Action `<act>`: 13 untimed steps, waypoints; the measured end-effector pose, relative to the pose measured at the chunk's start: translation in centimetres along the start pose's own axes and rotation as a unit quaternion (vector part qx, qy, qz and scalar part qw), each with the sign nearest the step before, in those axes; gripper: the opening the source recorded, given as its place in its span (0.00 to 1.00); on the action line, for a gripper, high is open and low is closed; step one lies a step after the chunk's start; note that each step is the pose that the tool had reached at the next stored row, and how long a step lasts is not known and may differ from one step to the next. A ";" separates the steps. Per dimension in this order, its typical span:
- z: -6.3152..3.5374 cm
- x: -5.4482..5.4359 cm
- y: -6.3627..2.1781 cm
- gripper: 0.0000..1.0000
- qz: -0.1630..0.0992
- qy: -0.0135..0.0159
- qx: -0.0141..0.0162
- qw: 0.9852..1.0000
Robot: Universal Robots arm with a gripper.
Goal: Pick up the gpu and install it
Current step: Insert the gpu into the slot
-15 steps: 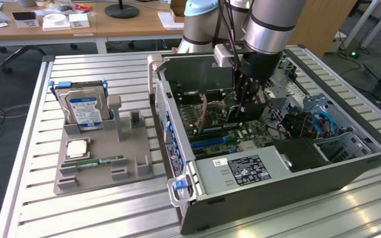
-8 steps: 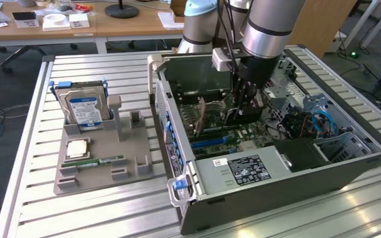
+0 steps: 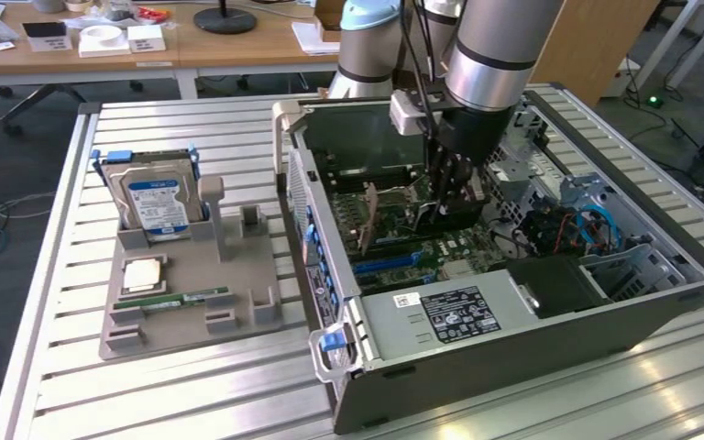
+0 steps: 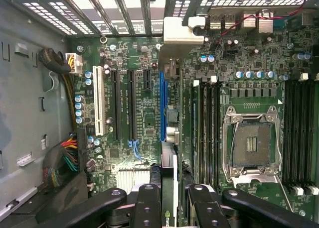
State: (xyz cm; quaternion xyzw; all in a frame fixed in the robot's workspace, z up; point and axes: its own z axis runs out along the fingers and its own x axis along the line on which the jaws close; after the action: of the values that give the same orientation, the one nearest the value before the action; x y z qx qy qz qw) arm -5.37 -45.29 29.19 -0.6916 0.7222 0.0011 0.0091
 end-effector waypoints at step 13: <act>0.97 0.0 0.21 0.26 0.000 0.000 0.000 1.000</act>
State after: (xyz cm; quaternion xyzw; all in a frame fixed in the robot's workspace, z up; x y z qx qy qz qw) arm -5.56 -45.29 28.22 -0.6916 0.7222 0.0010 0.0090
